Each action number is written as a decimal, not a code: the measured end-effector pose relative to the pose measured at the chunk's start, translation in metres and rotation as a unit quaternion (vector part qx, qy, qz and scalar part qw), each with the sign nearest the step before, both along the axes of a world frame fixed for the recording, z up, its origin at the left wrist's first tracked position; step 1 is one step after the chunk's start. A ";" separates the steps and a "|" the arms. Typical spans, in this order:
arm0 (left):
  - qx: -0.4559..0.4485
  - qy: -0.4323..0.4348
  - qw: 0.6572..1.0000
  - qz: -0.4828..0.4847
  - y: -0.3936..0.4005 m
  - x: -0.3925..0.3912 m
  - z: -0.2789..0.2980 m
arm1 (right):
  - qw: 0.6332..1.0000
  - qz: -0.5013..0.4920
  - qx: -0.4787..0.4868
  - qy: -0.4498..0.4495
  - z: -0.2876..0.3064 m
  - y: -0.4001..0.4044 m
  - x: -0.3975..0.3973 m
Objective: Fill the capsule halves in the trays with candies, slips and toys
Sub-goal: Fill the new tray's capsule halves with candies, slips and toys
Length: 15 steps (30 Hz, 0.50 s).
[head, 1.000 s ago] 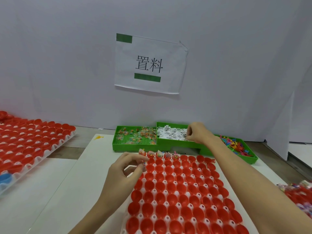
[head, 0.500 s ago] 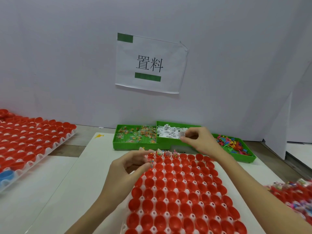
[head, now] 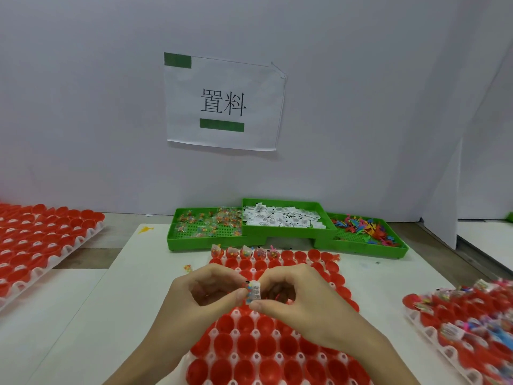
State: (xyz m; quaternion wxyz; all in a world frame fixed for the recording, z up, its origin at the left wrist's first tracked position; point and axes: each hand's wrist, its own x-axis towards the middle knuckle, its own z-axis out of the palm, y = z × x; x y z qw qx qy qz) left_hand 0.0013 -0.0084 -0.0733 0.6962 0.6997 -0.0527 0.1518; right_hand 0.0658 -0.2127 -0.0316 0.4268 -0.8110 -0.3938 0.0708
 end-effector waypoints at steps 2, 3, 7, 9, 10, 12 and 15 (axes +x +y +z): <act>0.005 -0.003 1.000 -0.001 -0.002 0.000 -0.001 | 1.000 -0.009 0.004 0.001 -0.004 -0.001 -0.001; 0.011 -0.005 1.000 0.000 -0.003 0.000 -0.001 | 1.000 -0.014 0.007 0.005 -0.005 -0.002 -0.001; 0.019 0.004 1.000 0.008 -0.005 0.001 -0.001 | 0.999 -0.018 0.016 0.037 -0.001 -0.010 0.002; 0.023 0.008 1.000 0.006 -0.006 0.001 0.000 | 0.998 -0.052 0.029 0.029 0.005 -0.018 0.010; 0.021 0.011 1.000 0.004 -0.006 0.000 0.001 | 0.996 -0.081 0.039 0.022 0.008 -0.024 0.017; 0.013 0.018 1.000 0.004 -0.005 0.000 0.002 | 0.985 -0.163 0.052 0.004 0.014 -0.037 0.040; 0.010 0.024 1.000 0.013 -0.003 0.001 0.002 | 0.950 -0.309 0.030 -0.031 0.015 -0.055 0.093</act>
